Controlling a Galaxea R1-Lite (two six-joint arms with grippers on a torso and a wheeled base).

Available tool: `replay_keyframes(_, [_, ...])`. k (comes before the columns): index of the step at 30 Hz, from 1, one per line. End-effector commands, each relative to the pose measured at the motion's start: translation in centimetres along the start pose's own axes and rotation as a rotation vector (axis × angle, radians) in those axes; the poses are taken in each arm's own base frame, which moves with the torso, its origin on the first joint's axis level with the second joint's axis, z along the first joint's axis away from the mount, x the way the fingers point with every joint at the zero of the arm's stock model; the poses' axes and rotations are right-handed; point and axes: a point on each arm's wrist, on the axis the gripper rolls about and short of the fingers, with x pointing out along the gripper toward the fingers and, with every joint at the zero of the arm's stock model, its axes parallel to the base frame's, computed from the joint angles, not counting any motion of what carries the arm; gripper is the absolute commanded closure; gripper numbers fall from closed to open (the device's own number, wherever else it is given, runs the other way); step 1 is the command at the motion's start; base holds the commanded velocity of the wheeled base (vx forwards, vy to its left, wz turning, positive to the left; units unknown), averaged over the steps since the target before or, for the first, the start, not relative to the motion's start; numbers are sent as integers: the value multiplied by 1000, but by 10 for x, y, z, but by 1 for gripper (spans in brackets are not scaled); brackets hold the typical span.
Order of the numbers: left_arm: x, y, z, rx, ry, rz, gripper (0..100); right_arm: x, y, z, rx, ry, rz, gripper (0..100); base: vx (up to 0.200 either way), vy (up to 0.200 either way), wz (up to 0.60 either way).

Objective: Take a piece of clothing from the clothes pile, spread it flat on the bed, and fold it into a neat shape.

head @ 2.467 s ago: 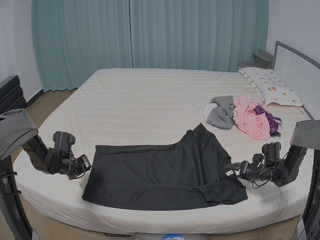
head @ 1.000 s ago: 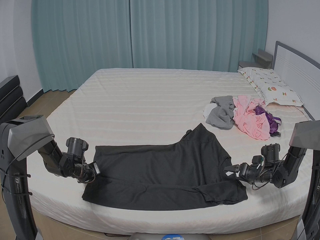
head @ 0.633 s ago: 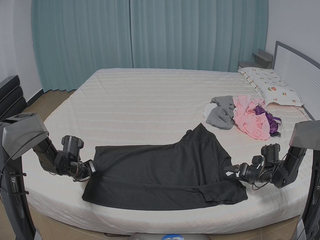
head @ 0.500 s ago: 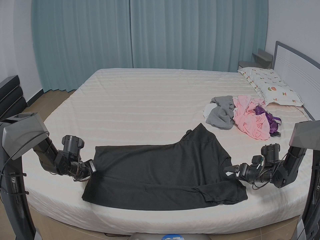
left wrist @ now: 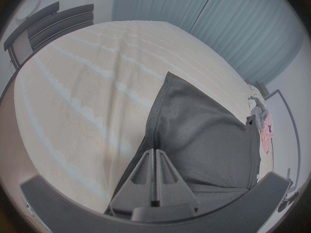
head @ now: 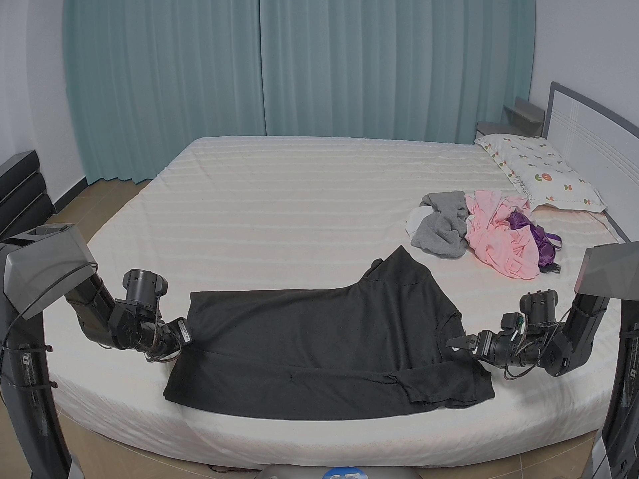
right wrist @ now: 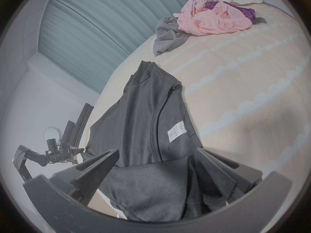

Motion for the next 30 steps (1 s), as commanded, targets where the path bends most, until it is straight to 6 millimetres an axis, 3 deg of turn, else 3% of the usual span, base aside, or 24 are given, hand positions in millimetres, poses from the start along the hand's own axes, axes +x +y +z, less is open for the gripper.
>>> replay_keyframes(1, [-2,0,1,-2,-3,-2,100,1,-1,0,0,0,-2,0,0,0,0])
replay_keyframes(16, [-2,2,1,-11,-3,1,100,3,-6,-11,-49,43,-14,0,0,0,0])
replay_keyframes(17, [-2,2,1,-11,-3,1,100,2,-6,-11,-50,43,-15,100,0,0,0])
replay_keyframes(30, [-11,2,2,-11,-13,-1,100,-15,3,-7,-60,13,-8,100,0,0,0])
